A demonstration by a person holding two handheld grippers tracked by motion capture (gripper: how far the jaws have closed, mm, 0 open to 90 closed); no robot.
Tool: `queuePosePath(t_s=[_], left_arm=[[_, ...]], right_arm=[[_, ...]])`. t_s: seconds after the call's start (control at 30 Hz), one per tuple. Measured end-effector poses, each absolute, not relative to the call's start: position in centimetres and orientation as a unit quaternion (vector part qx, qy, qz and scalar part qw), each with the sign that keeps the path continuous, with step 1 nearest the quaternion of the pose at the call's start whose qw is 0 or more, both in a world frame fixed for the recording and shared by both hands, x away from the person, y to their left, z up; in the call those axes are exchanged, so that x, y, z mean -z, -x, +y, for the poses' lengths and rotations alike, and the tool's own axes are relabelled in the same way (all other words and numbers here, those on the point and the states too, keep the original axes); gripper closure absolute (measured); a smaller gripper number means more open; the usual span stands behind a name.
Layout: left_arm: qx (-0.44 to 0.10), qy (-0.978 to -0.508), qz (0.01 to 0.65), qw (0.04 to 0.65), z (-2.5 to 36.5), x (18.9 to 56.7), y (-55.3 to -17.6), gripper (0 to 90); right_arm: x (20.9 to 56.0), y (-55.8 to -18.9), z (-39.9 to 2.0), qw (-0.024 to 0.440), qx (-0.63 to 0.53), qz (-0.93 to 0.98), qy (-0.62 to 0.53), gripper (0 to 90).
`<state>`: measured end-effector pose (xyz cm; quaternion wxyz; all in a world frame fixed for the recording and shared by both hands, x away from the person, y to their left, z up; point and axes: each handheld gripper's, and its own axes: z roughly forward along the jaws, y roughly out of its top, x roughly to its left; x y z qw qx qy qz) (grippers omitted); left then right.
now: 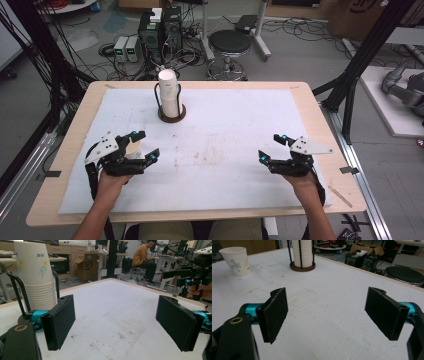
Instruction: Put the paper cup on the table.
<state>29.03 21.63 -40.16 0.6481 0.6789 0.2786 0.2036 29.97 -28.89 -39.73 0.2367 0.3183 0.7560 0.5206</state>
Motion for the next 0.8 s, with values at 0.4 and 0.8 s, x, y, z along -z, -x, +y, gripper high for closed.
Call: queuePosePath(t_s=[0.4,0.8], left_arm=[[-0.203,-0.683,0.278,0.645,21.39,40.78,-28.85,16.0],[-0.206,-0.687,0.278,0.639,21.16,40.94,-29.03,16.3]], right_arm=[[39.74,-29.56,-28.71,0.241,-0.515,0.76,-0.315,19.1],[39.83,-29.42,-28.62,0.238,-0.514,0.761,-0.317,19.1]])
